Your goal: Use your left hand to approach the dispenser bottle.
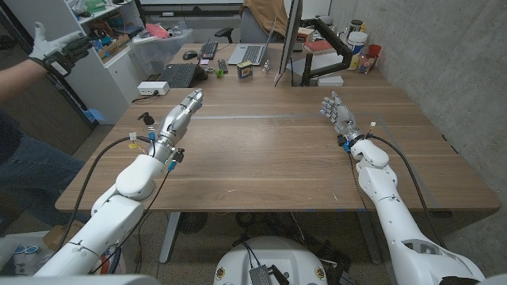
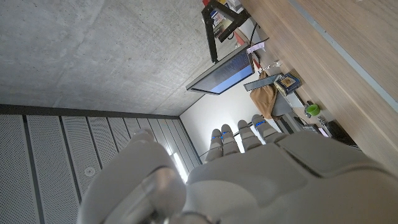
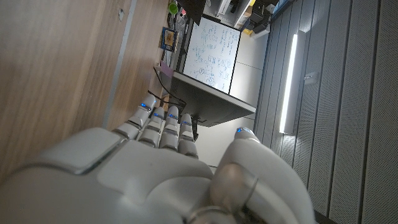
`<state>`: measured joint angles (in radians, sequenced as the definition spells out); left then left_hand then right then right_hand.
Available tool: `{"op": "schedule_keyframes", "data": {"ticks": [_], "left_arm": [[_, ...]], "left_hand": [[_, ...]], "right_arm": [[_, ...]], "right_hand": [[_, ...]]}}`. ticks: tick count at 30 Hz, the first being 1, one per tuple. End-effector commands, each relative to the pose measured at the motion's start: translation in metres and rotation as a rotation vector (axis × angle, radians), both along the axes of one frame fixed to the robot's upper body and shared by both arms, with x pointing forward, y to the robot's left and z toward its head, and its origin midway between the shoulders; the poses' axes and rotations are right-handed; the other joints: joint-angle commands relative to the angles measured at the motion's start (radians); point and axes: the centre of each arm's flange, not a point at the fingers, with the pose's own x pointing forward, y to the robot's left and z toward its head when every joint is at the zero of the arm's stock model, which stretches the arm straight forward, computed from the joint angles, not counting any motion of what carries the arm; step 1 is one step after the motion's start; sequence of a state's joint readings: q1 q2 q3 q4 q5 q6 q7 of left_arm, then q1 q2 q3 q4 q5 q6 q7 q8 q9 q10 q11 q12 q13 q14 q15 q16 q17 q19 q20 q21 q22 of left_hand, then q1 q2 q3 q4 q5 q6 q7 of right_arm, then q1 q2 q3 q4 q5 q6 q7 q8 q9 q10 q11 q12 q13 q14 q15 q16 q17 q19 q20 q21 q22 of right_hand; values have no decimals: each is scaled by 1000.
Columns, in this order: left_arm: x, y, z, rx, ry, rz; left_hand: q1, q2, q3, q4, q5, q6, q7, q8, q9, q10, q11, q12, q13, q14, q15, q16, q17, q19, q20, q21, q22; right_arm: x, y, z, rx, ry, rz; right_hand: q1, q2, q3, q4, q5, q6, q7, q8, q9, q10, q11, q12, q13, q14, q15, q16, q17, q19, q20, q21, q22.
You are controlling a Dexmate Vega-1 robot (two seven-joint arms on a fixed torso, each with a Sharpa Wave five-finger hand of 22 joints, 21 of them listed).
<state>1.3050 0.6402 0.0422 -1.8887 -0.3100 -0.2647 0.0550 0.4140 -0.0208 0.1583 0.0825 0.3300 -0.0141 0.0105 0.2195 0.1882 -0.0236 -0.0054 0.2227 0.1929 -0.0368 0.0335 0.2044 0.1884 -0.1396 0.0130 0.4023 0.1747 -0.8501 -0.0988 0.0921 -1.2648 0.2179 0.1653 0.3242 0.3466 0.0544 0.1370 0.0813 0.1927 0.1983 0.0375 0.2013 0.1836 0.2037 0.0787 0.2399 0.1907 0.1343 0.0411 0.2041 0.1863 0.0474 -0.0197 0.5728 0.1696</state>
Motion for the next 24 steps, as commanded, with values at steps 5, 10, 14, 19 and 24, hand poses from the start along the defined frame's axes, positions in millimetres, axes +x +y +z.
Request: {"op": "schedule_keyframes", "data": {"ticks": [5,10,14,19,24], "left_arm": [[-13,14,0,27,-1,68],[-17,20,-2,26,-3,92],[-21,25,-3,35,1,112],[-26,32,-2,53,0,150],[-31,38,-1,64,-8,182]], "left_hand": [[17,6,1,-7,2,5,-3,-4,5,4,2,2,3,7,1,3,2,5,2,-5,2],[21,7,1,-9,2,9,-5,-4,5,7,1,2,3,12,1,4,2,3,3,-9,2],[24,8,2,-10,2,9,-7,-4,5,8,-1,2,3,13,1,3,2,3,4,-12,2],[27,10,2,-11,1,10,-6,-5,5,8,1,1,4,14,2,3,2,2,5,-15,2],[39,26,10,-14,1,10,-8,-6,5,8,-4,0,4,12,0,2,2,-5,6,-23,2]], "right_arm": [[0,2,2,-3,1,0],[0,3,2,-5,0,2],[0,4,3,-9,-2,4],[0,6,4,-15,0,9],[1,9,5,-22,3,13]], "right_hand": [[-1,6,0,-4,-1,9,1,-3,6,9,-1,-5,2,7,-4,-4,2,9,0,-9,6],[-1,7,-1,-5,-1,10,2,-3,6,10,-2,-5,1,9,-5,-3,2,13,-3,-10,6],[-1,7,-1,-6,-1,11,2,-2,6,11,-1,-5,1,10,-7,-3,2,15,-6,-11,6],[-1,8,-1,-6,-1,11,2,-3,6,12,-3,-5,1,10,-8,-3,2,17,-6,-13,6],[-2,8,-1,-6,-1,10,2,-3,6,12,-3,-6,1,11,-8,-3,2,18,-5,-14,6]]}}
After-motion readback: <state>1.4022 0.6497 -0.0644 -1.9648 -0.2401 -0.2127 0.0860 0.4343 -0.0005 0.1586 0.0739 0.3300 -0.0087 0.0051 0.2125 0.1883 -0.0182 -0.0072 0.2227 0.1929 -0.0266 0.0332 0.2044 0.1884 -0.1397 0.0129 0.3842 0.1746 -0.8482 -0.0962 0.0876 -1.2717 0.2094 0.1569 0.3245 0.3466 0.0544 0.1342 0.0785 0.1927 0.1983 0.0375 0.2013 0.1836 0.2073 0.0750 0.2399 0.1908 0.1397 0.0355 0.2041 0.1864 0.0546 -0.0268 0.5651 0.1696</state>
